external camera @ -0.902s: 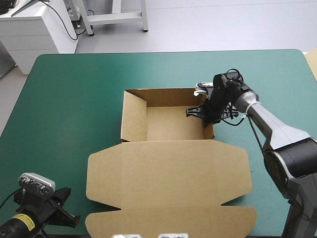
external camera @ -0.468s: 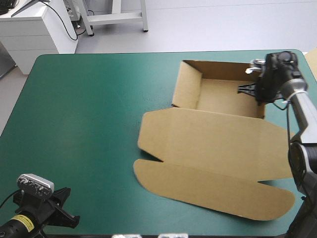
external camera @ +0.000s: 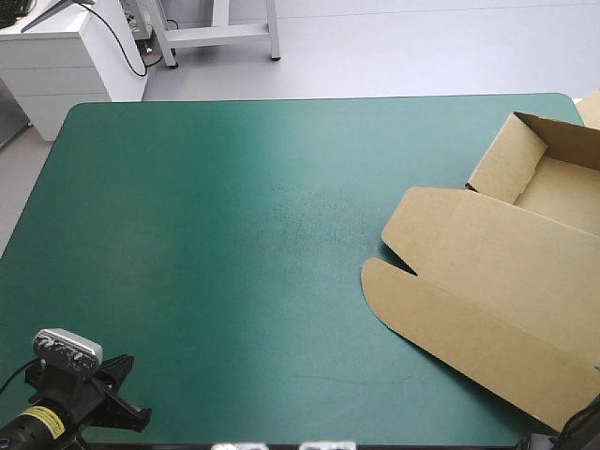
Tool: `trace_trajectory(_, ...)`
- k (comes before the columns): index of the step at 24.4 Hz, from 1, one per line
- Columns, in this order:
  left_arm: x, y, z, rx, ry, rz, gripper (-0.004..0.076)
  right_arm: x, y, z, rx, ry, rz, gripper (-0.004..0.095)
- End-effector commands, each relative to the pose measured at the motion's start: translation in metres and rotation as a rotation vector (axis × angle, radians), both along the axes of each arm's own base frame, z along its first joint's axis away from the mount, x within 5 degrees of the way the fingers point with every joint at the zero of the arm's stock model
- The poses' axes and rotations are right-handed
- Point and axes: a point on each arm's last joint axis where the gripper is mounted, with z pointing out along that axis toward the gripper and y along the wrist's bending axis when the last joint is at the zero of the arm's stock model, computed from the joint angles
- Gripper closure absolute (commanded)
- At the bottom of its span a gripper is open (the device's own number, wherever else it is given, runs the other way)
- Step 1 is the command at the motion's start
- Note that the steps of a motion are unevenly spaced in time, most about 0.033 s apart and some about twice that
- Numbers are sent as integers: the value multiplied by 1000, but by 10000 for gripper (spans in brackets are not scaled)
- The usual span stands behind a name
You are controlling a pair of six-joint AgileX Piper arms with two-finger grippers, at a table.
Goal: Fold the box
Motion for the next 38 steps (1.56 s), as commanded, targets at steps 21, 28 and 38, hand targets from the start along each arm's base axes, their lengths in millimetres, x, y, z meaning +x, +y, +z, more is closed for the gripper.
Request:
trace_trajectory(21,3,-2,11,-27,-64,-9,731,-52,48,109,-1,-330,199,691)
trace_trajectory(28,3,-2,11,-28,-64,-9,731,-117,160,158,-1,-513,519,907)
trace_trajectory(38,3,-2,11,-28,-64,-9,731,-246,214,110,31,-569,671,908)
